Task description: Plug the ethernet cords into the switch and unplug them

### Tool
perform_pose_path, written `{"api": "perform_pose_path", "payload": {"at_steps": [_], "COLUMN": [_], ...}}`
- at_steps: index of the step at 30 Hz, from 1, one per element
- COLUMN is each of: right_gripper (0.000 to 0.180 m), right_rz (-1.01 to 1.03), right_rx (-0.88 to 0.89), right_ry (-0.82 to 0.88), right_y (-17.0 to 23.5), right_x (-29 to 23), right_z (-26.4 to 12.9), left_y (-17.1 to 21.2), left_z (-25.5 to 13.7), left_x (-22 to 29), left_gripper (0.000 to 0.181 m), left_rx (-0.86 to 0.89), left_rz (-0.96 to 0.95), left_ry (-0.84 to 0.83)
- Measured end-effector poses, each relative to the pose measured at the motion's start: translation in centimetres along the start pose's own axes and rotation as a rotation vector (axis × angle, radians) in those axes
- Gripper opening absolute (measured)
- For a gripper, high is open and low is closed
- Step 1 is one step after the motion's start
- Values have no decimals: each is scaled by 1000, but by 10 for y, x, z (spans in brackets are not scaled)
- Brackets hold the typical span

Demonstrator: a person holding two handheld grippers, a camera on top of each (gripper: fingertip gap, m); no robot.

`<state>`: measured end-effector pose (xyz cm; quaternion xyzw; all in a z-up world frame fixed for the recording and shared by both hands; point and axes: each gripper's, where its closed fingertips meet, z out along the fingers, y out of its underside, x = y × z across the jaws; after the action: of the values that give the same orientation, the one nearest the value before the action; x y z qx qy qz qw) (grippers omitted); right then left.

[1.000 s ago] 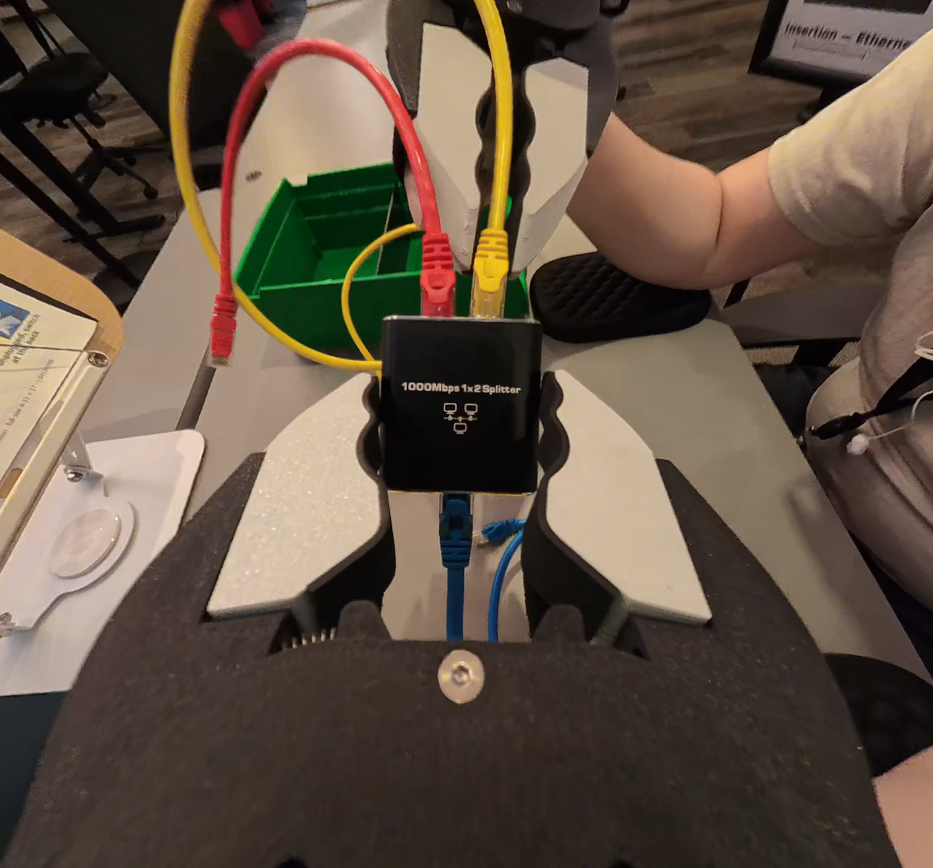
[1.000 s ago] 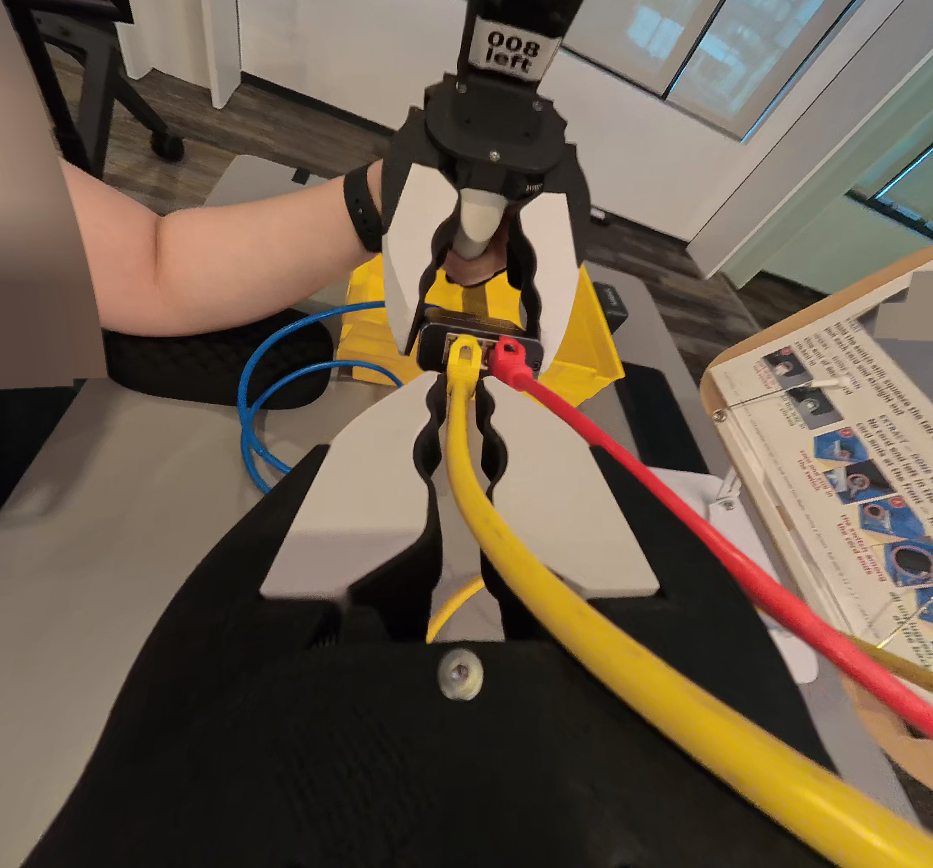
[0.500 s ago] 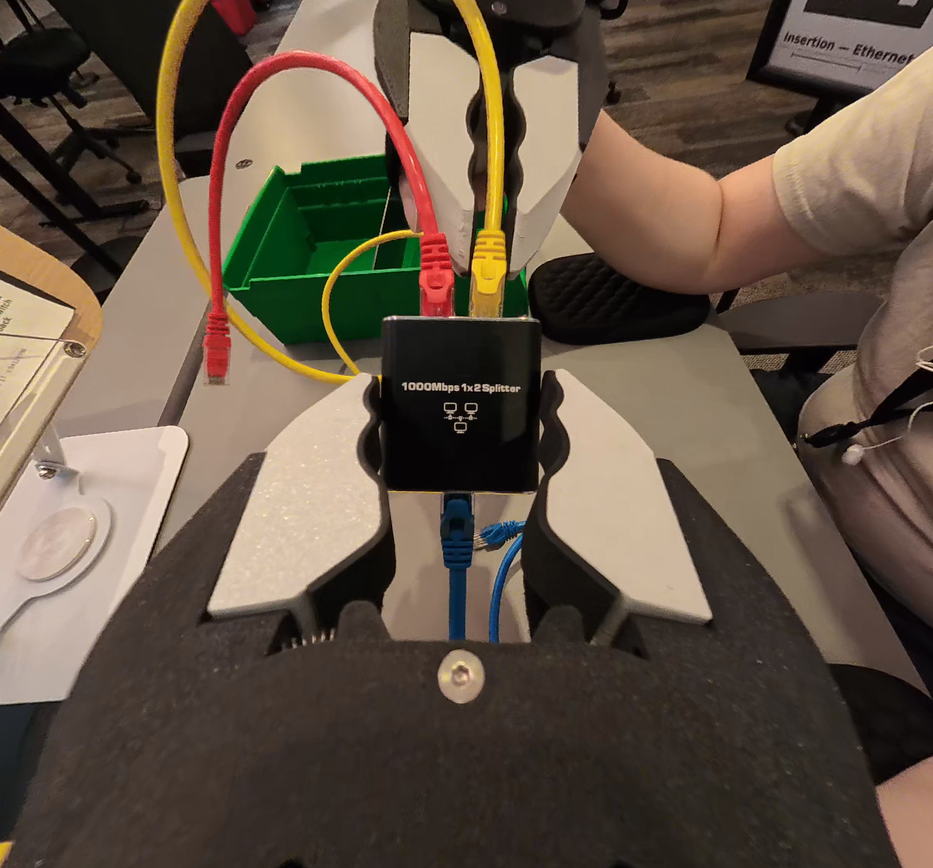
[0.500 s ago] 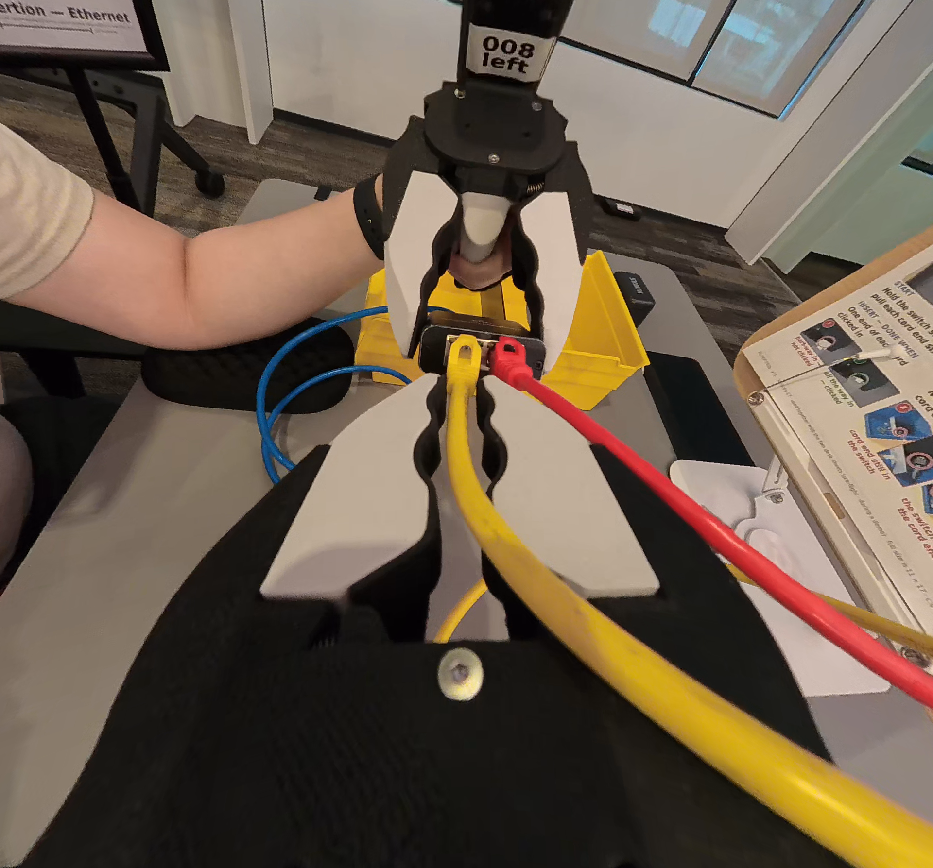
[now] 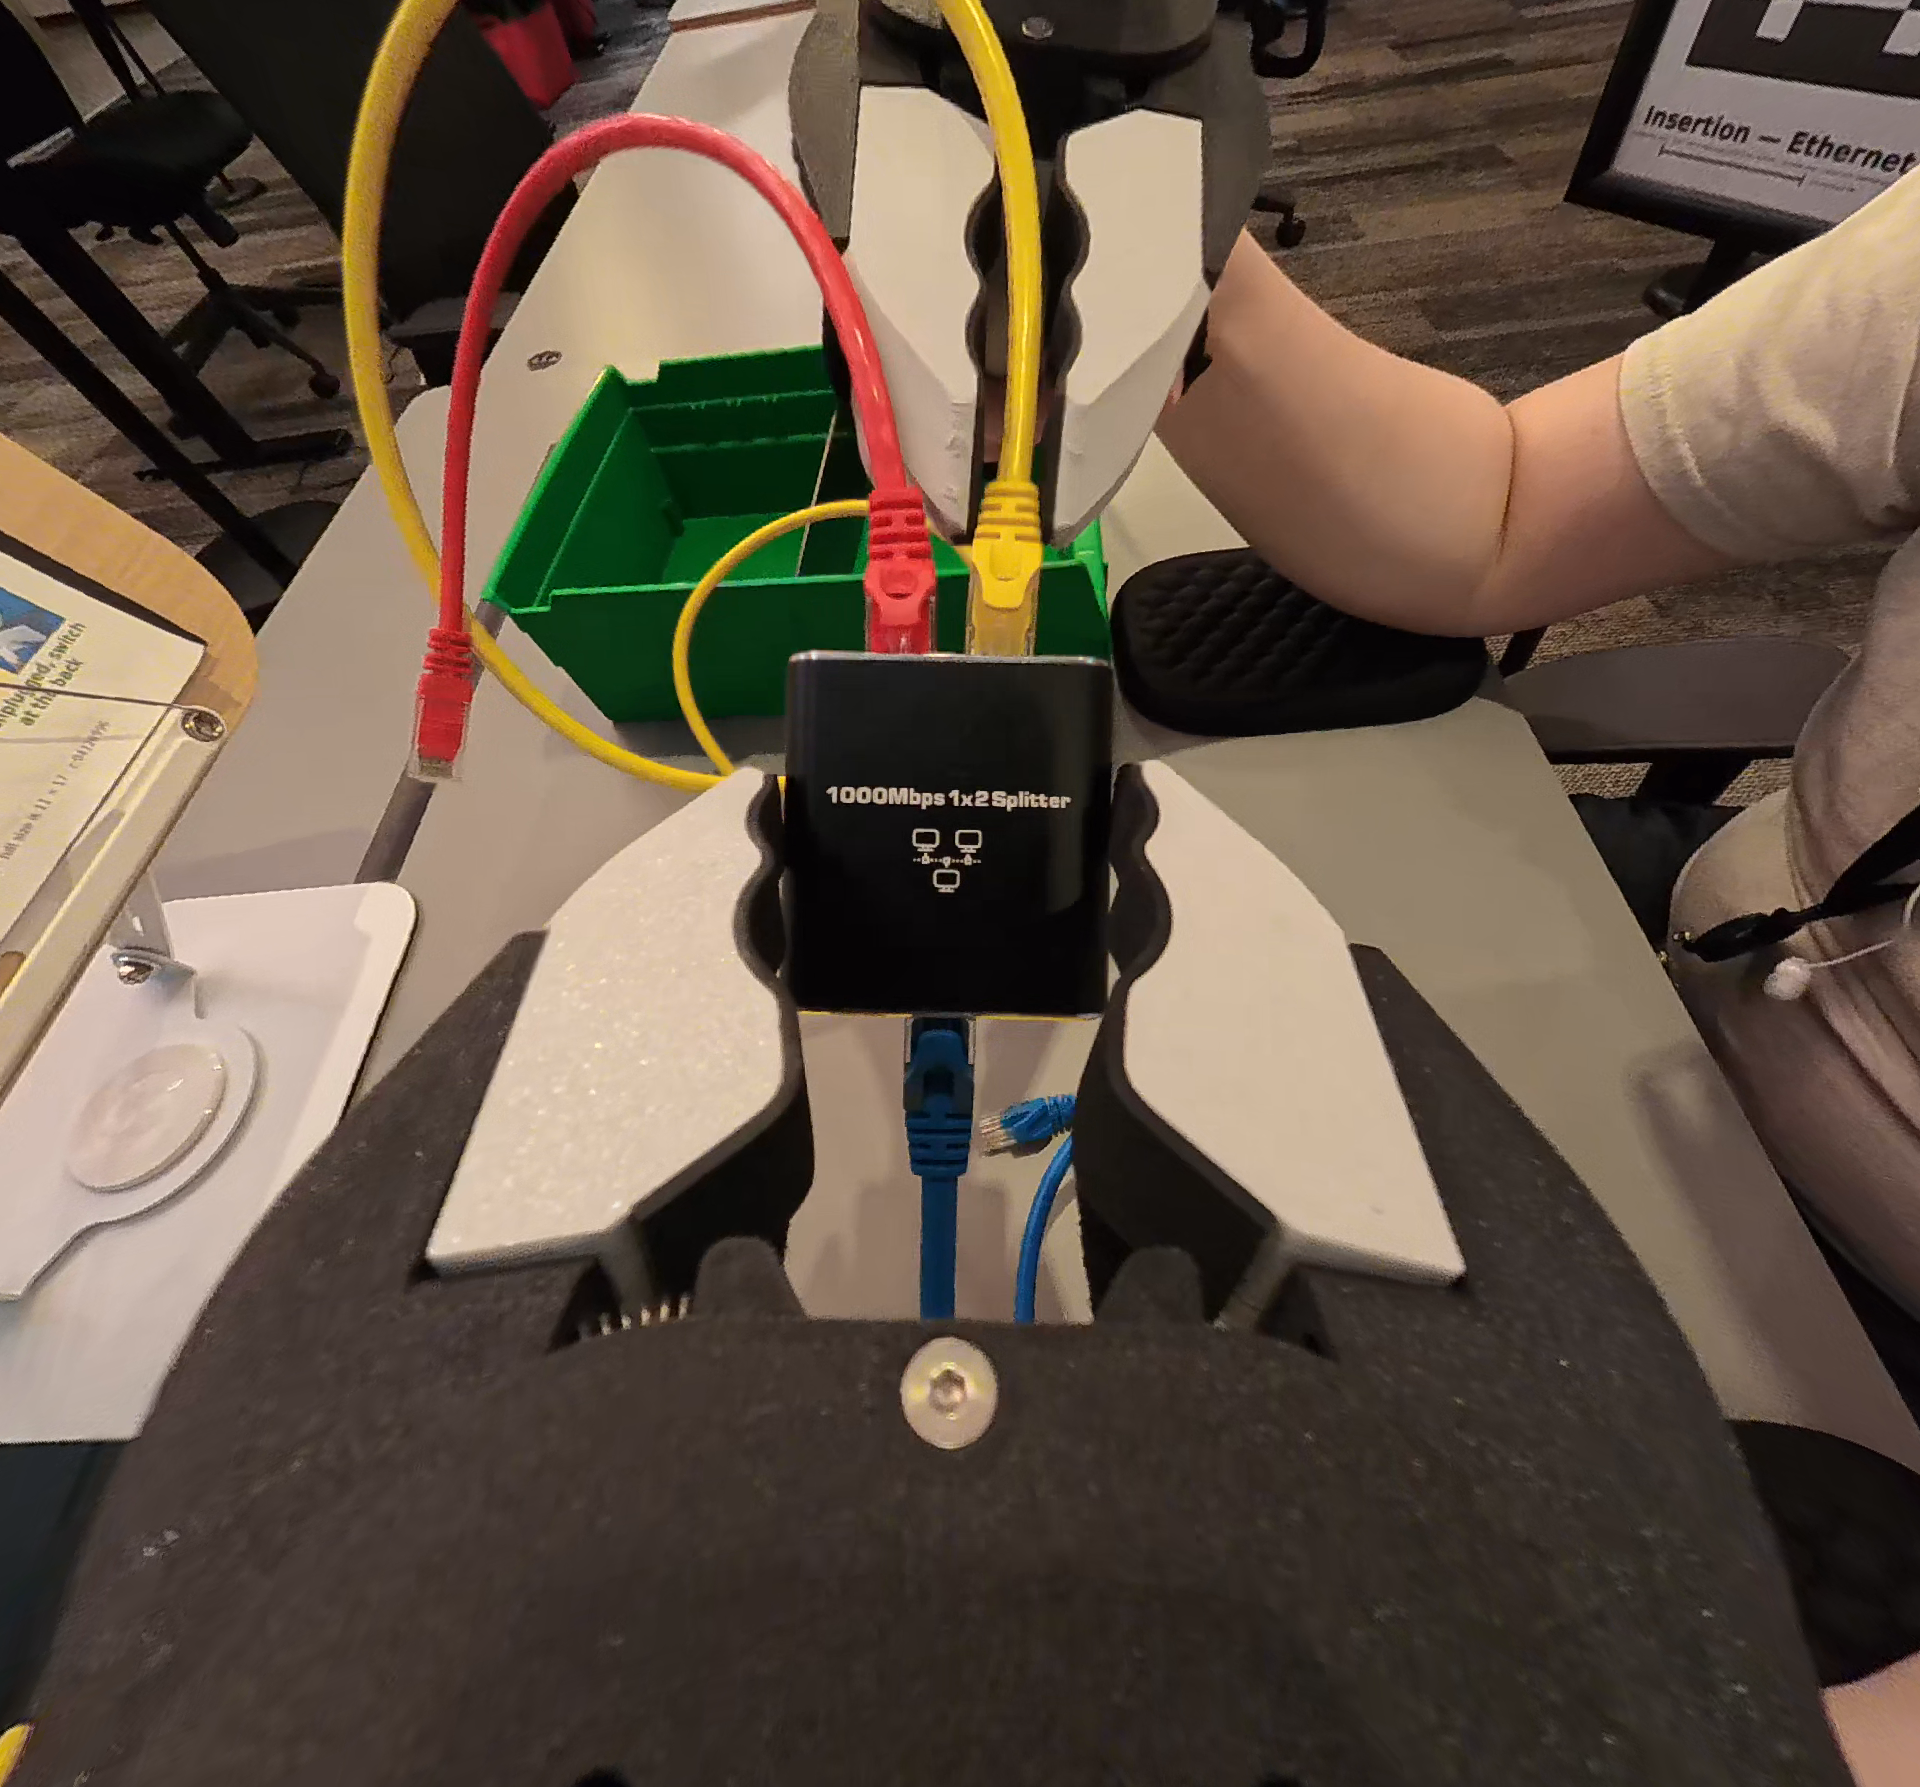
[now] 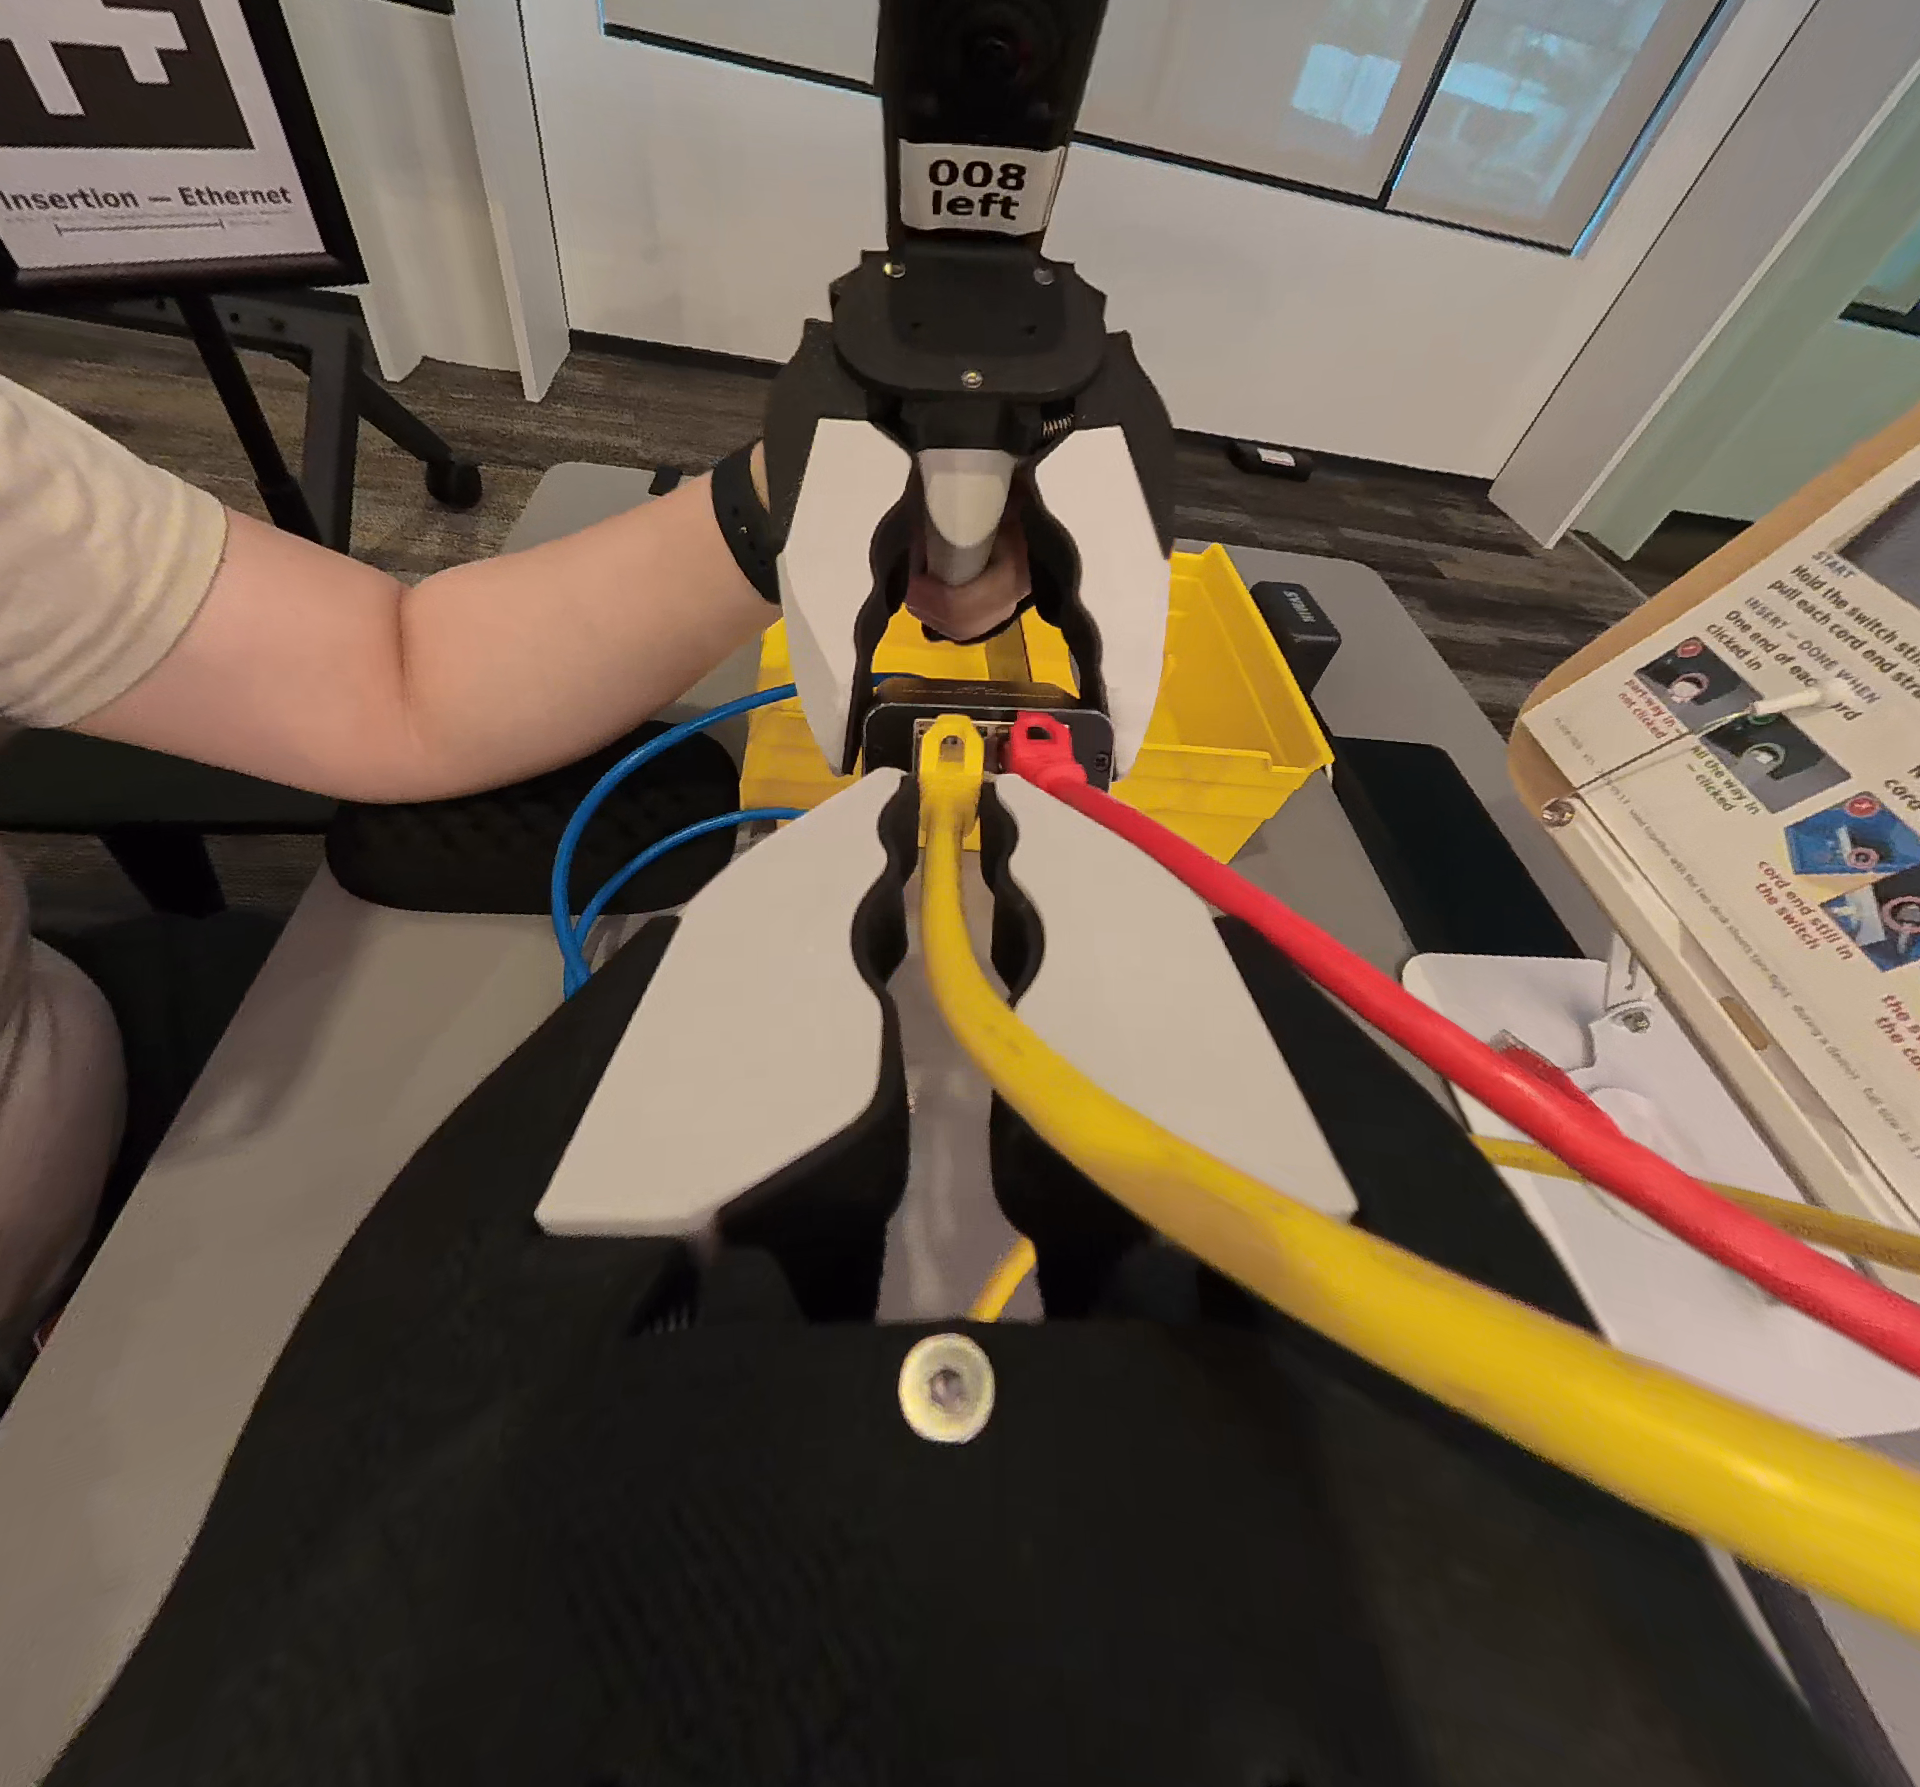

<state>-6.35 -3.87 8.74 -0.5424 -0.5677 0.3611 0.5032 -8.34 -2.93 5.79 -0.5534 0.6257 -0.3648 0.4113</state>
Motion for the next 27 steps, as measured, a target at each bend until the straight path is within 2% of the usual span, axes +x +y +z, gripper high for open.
{"api": "perform_pose_path", "payload": {"at_steps": [27], "right_gripper": [12], "right_rz": [-18], "right_rx": [-40], "right_ry": [21], "right_y": [8], "right_x": [4], "right_z": [-1], "left_y": [-2], "left_z": [5], "left_x": [-2], "left_gripper": [59], "left_rx": [47], "left_rz": [-75], "left_ry": [-13]}}
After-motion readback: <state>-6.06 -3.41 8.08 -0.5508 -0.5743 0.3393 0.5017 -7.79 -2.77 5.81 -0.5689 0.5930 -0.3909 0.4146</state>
